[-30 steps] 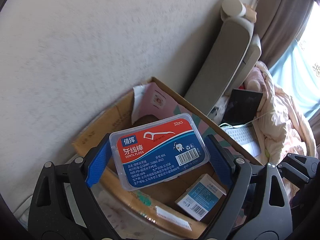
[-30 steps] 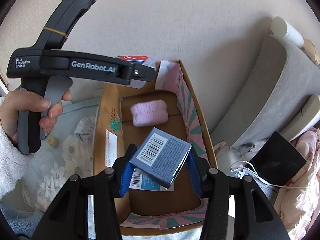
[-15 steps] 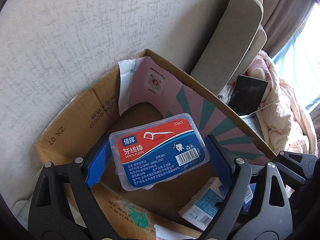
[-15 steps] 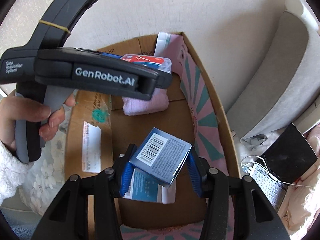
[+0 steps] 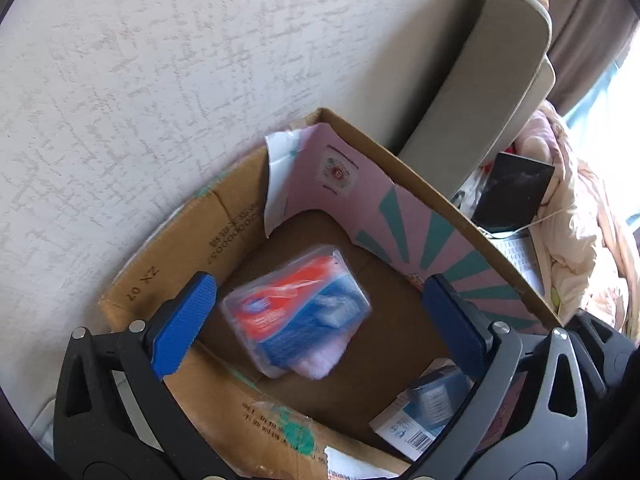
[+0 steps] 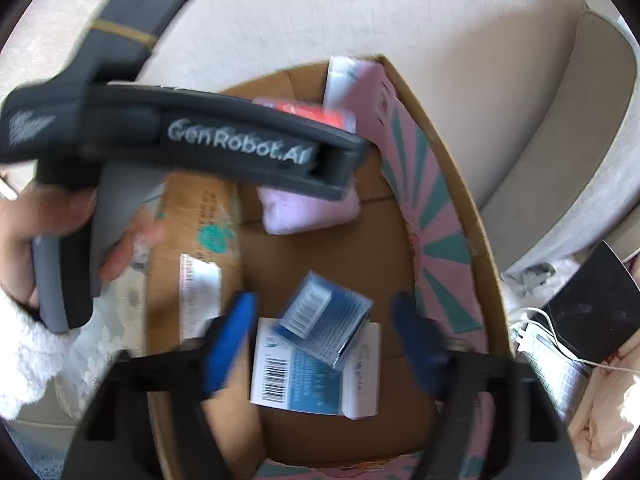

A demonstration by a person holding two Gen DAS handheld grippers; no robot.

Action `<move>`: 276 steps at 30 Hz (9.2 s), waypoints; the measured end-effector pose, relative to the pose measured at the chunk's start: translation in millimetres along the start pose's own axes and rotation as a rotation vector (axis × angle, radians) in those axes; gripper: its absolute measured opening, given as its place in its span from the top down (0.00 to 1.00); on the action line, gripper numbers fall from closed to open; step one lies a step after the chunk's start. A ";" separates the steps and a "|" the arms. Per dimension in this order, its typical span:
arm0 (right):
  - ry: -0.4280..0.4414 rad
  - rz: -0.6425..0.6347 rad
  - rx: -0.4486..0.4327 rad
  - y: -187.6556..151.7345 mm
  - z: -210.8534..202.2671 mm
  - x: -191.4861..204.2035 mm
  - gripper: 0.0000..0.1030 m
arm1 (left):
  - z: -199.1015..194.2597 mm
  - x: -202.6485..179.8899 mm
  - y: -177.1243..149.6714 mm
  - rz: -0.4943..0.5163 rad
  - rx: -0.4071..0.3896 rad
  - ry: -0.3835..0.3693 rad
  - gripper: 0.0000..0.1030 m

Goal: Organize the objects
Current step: 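Open both tools to drop the floss box and blue box inside, then move both tools back over the remaining items on the sheet, then grasp the patterned tissue pack with the left tool while the right tool grasps the beige cap, then carry the tissue pack and beige cap over the cardboard box, then open both tools to drop the tissue pack and cap inside, then move both tools back over the black jar and white sock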

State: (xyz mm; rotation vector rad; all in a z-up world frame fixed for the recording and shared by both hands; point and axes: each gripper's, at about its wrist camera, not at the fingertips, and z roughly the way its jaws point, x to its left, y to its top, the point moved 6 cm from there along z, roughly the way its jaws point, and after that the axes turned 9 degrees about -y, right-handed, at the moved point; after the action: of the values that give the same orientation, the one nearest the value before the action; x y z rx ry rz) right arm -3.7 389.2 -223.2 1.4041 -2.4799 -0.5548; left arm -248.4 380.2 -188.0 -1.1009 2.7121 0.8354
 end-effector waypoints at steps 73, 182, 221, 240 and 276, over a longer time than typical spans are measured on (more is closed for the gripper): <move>0.172 -0.331 -0.322 15.7 -104.5 243.7 0.00 | -326.6 178.1 -320.5 -0.514 -0.363 0.398 0.00; 0.106 -0.270 -0.272 48.1 -105.9 159.3 0.70 | -240.1 102.3 -95.4 -0.178 -0.292 0.140 0.45; -0.049 0.074 -0.038 -29.8 -28.2 -42.5 0.70 | 14.6 -45.9 5.2 0.006 0.033 -0.048 0.45; 0.011 0.023 -0.017 -18.8 -18.9 -29.5 0.70 | 13.8 -58.0 2.5 0.079 0.073 0.029 0.45; -0.002 0.014 -0.130 6.4 -101.7 0.9 0.01 | -196.4 1.4 -45.7 -0.111 -0.173 0.129 0.00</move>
State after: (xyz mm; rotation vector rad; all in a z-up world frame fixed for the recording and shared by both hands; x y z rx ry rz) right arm 29.9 370.3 -128.9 1.3371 -2.4055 -0.7005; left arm -197.0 249.6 -43.1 -1.3713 2.6912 1.0302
